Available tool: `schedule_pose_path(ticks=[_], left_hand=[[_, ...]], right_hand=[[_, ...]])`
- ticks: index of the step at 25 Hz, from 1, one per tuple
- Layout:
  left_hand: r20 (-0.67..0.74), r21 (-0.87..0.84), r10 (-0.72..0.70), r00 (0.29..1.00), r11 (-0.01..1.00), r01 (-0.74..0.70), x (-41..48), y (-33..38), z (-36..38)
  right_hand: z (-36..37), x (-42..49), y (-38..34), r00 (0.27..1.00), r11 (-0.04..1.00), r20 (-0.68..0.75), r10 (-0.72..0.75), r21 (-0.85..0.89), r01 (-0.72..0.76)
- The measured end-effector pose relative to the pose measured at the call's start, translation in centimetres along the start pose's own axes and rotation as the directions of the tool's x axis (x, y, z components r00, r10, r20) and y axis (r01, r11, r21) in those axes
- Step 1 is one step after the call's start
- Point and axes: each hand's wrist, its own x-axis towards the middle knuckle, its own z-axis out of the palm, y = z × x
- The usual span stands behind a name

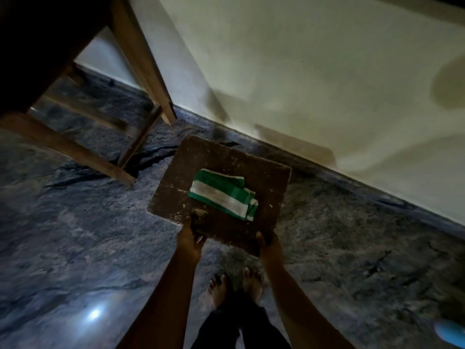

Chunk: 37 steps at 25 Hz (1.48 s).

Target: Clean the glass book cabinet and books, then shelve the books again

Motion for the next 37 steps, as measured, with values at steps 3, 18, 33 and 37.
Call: schedule_pose_path(ticks=[3,18,33,37], left_hand=[[-0.009,0.059,-0.059,0.998,0.997,0.059,-1.5,-0.4,-2.5],[0.631,0.37,0.381,0.676,0.618,-0.694,-28.9,7.8,8.8],[0.515,-0.021,0.791,0.331,0.398,-0.917,-33.4,16.9,29.8],[0.613,-0.019,0.789,0.034,0.058,-0.998,-33.4,14.5,32.0]], right_hand=[[-0.5,-2.8,1.1,0.999,0.999,0.035,0.001,-0.032,0.0],[-22.6,-19.1,-23.3,0.691,0.656,0.189,-0.698,-0.218,0.722],[-30.7,-16.1,-51.9,-0.296,-0.632,0.584,-0.756,-0.534,0.562],[-32.0,-14.9,-49.9,-0.256,-0.462,0.404,-0.878,-0.579,0.672]])
